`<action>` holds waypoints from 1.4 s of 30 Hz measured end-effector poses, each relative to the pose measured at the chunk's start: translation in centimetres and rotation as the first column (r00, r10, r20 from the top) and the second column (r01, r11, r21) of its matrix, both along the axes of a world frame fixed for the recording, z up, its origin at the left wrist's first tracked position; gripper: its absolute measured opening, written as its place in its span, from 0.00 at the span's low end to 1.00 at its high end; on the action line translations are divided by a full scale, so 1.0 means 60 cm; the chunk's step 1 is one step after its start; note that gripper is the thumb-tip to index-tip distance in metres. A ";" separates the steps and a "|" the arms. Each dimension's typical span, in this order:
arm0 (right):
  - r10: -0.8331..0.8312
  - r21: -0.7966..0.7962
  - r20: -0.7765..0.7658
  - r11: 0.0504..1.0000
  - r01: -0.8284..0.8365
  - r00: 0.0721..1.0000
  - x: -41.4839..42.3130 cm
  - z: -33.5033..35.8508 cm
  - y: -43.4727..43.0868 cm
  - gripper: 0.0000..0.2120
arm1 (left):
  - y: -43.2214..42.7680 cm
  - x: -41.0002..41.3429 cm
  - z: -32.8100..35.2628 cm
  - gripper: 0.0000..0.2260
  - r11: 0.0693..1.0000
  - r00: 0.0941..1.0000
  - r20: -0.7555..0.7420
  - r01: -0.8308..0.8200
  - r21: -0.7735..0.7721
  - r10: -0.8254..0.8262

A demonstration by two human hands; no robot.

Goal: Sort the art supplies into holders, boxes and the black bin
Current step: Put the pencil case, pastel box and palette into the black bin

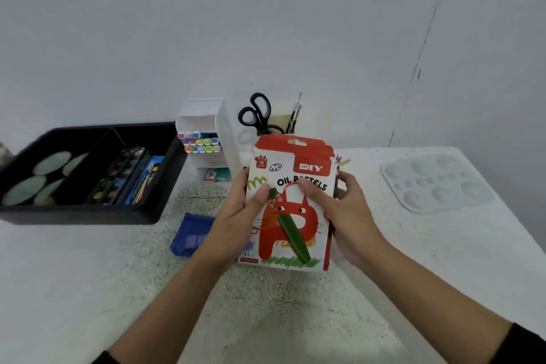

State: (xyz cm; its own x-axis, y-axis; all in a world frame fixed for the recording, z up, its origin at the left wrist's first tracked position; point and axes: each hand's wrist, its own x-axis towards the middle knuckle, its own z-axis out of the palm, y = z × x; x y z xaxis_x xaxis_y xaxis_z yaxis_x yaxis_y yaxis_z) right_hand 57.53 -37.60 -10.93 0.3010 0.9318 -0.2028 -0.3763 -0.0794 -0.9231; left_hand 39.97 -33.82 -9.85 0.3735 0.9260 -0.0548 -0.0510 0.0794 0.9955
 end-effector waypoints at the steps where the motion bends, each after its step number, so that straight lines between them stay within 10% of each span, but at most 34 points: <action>1: 0.031 0.016 -0.026 0.999 -0.030 0.999 -0.018 0.009 0.009 0.38 | 0.001 -0.019 0.010 0.14 1.000 1.000 0.012 -0.024 0.013 0.024; 9: 0.181 0.059 0.226 0.978 -0.199 0.957 -0.170 0.048 0.081 0.21 | 0.047 -0.180 0.042 0.16 0.974 0.969 0.103 -0.225 -0.003 0.224; 18: 0.142 0.134 0.473 0.964 -0.230 0.870 -0.357 0.094 0.199 0.24 | 0.168 -0.390 0.085 0.23 0.919 0.927 -0.132 -0.315 0.239 0.352; 29: 0.096 0.055 0.632 0.984 -0.168 0.769 -0.473 0.128 0.409 0.09 | 0.407 -0.510 0.137 0.11 0.925 0.851 -0.448 -0.108 0.364 0.276; 34: 0.187 -0.092 0.783 0.978 -0.187 0.593 -0.491 0.087 0.433 0.17 | 0.452 -0.509 0.070 0.07 0.979 0.806 -0.577 -0.013 0.205 0.131; 38: 0.317 -0.240 0.874 0.940 -0.240 0.367 -0.499 0.049 0.438 0.22 | 0.468 -0.511 0.015 0.10 0.992 0.711 -0.703 0.058 0.109 0.035; 42: 0.370 -0.288 0.852 0.922 -0.258 0.372 -0.507 0.042 0.453 0.25 | 0.479 -0.514 0.009 0.17 0.970 0.499 -0.862 0.155 0.188 0.087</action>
